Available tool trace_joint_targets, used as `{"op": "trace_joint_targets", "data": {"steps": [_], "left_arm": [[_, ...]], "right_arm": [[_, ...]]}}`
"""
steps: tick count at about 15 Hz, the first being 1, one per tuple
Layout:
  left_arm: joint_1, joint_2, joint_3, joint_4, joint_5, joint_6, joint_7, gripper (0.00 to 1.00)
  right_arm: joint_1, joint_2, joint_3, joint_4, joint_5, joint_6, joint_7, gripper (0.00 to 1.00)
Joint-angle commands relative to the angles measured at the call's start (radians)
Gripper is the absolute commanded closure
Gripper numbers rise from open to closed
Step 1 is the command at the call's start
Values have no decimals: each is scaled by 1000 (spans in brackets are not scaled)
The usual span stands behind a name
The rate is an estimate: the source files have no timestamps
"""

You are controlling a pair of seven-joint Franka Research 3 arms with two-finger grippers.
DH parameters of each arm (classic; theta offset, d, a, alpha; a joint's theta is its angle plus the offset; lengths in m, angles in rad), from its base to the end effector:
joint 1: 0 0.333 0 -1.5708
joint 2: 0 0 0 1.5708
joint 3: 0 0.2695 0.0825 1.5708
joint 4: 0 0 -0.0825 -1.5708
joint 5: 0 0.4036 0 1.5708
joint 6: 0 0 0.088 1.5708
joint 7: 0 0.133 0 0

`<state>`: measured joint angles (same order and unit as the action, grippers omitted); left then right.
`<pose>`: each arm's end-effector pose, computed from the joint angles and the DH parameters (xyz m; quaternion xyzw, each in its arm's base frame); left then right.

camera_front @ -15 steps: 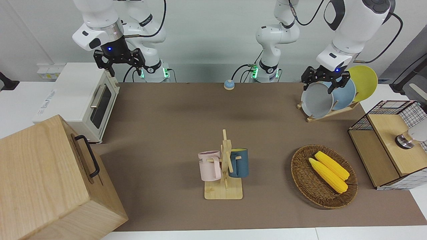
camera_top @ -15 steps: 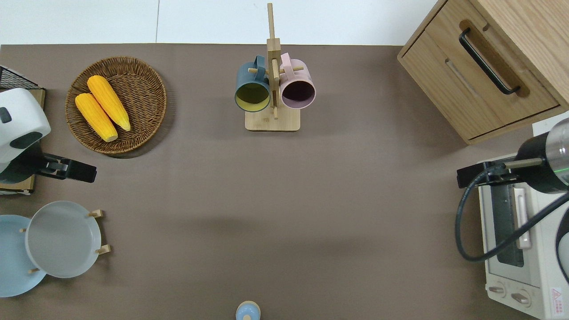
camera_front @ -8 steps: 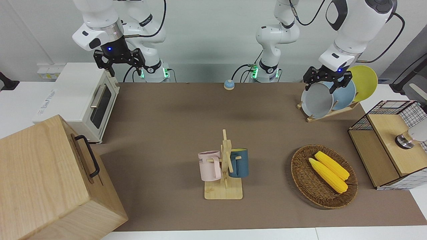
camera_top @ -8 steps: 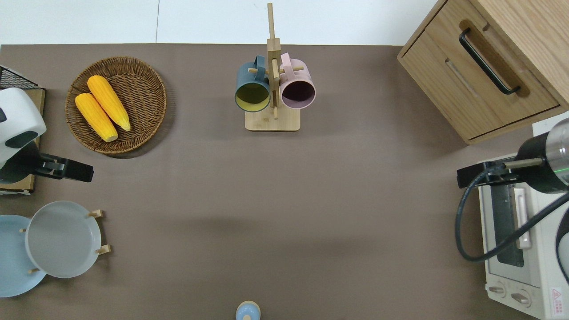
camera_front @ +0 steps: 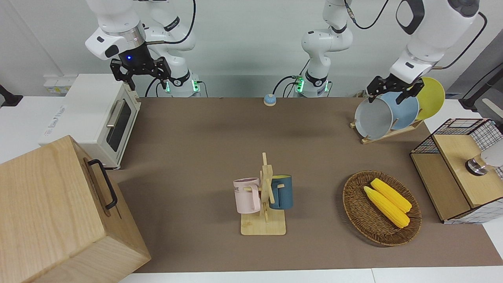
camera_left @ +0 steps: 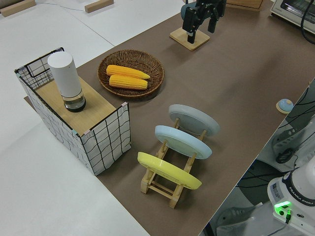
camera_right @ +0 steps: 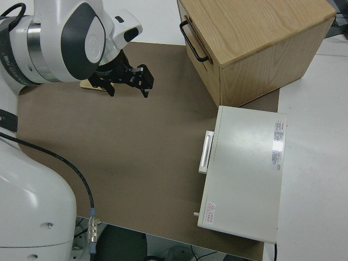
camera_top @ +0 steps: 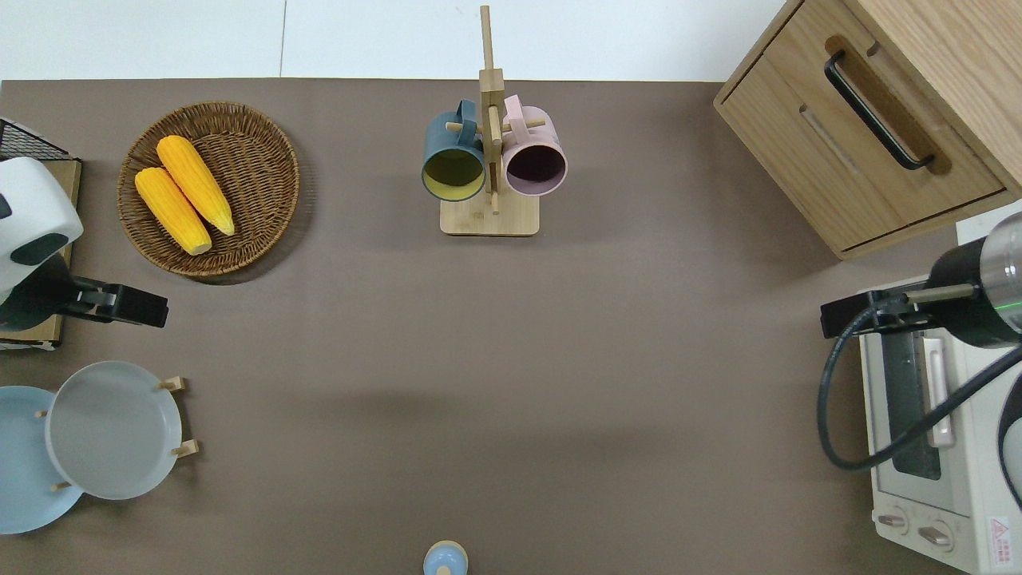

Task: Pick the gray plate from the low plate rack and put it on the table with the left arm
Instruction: 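Lower the left gripper toward the gray plate in the low rack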

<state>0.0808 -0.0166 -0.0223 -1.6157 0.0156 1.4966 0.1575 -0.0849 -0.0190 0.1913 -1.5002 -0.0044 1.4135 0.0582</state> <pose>0.5566 0.0347 0.5336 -0.9974 0.0492 0.0518 0.0024 0.5477 0.0587 0.5835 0.9991 0.0237 -0.0336 0.0068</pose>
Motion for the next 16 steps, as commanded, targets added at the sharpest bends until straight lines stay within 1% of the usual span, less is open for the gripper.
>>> {"op": "trace_joint_targets", "data": {"steps": [1, 2, 3, 5, 6, 7, 10, 12, 13, 14, 15, 16], "left_arm": [[10, -55, 27, -19, 114, -16, -10, 0], [4, -57, 21, -21, 168, -19, -13, 0], [8, -57, 24, -21, 176, -22, -13, 0], [13, -60, 33, -21, 175, -39, 2, 0], [22, -65, 44, -26, 173, -79, 5, 0], [24, -65, 47, -33, 172, -90, 5, 0], [24, -65, 58, -50, 132, -73, 7, 0], [25, -68, 65, -88, 124, -39, 8, 0], [30, -74, 83, -111, 109, -38, 14, 0], [36, -94, 105, -139, 89, -36, 40, 0], [46, -123, 143, -195, 61, -18, 116, 0], [53, -134, 168, -231, 49, 16, 155, 0]], "right_arm": [[-7, -2, 7, 6, 7, -14, 0, 11], [-7, -2, 5, 6, 7, -14, 0, 11], [-7, -2, 5, 6, 7, -14, 0, 11], [-7, -2, 5, 6, 7, -14, 0, 11], [-7, -2, 7, 6, 7, -14, 0, 11], [-7, -2, 5, 6, 7, -14, 0, 11], [-7, -2, 7, 6, 7, -14, 0, 11], [-7, -2, 7, 6, 7, -14, 0, 11], [-7, -2, 7, 6, 7, -14, 0, 13], [-7, -2, 5, 6, 7, -14, 0, 13], [-7, -2, 7, 6, 7, -14, 0, 11], [-7, -2, 7, 6, 7, -14, 0, 11]]}}
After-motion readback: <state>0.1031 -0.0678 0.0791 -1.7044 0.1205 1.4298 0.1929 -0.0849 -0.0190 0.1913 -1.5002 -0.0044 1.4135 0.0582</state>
